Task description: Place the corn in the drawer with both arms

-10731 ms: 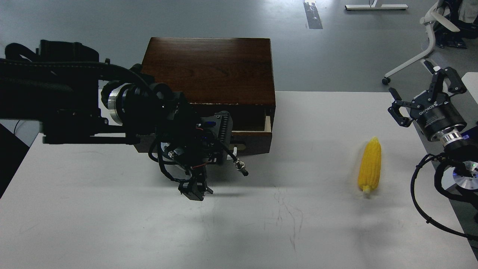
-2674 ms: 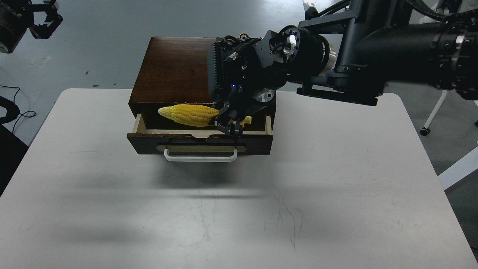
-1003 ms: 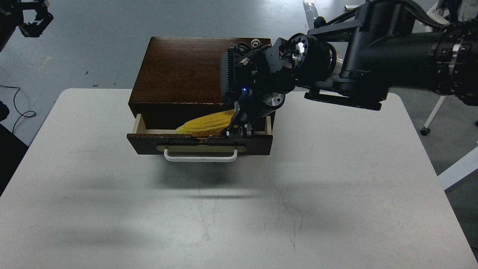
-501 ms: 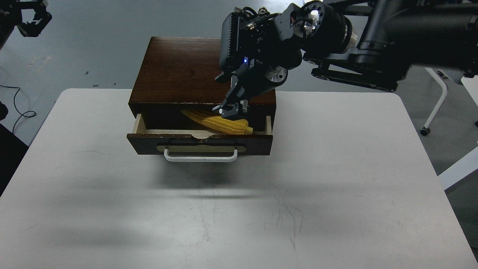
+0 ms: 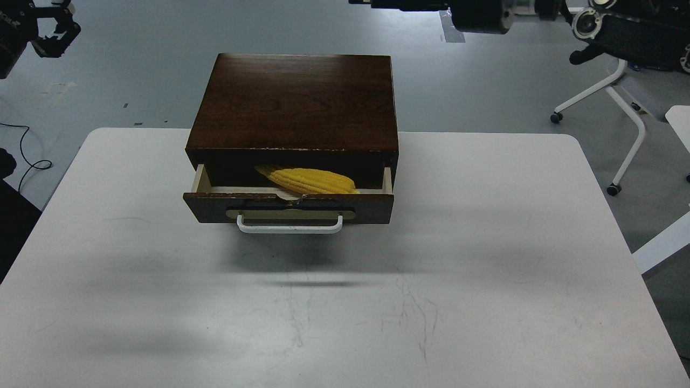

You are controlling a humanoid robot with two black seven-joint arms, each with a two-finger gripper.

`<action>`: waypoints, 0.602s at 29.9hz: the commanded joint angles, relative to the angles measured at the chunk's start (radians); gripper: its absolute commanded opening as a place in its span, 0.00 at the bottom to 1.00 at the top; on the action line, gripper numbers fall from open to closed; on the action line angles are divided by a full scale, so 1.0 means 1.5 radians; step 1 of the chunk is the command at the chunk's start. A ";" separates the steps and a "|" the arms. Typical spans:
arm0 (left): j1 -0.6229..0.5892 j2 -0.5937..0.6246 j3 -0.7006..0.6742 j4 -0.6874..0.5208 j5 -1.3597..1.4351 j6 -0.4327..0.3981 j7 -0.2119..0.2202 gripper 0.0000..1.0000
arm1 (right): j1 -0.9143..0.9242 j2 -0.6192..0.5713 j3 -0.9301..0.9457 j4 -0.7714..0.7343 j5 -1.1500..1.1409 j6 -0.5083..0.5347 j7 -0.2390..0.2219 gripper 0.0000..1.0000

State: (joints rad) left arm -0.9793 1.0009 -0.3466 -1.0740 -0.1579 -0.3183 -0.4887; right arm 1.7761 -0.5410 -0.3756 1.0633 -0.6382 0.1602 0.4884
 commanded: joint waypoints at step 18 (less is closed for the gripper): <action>0.049 -0.054 0.000 0.008 0.008 -0.030 0.000 0.99 | -0.585 0.005 0.465 -0.174 0.393 -0.012 0.000 0.99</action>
State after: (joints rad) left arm -0.9215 0.9379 -0.3465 -1.0643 -0.1467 -0.3664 -0.4887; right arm 0.9729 -0.5596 0.2866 0.8246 -0.1271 0.1404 0.4887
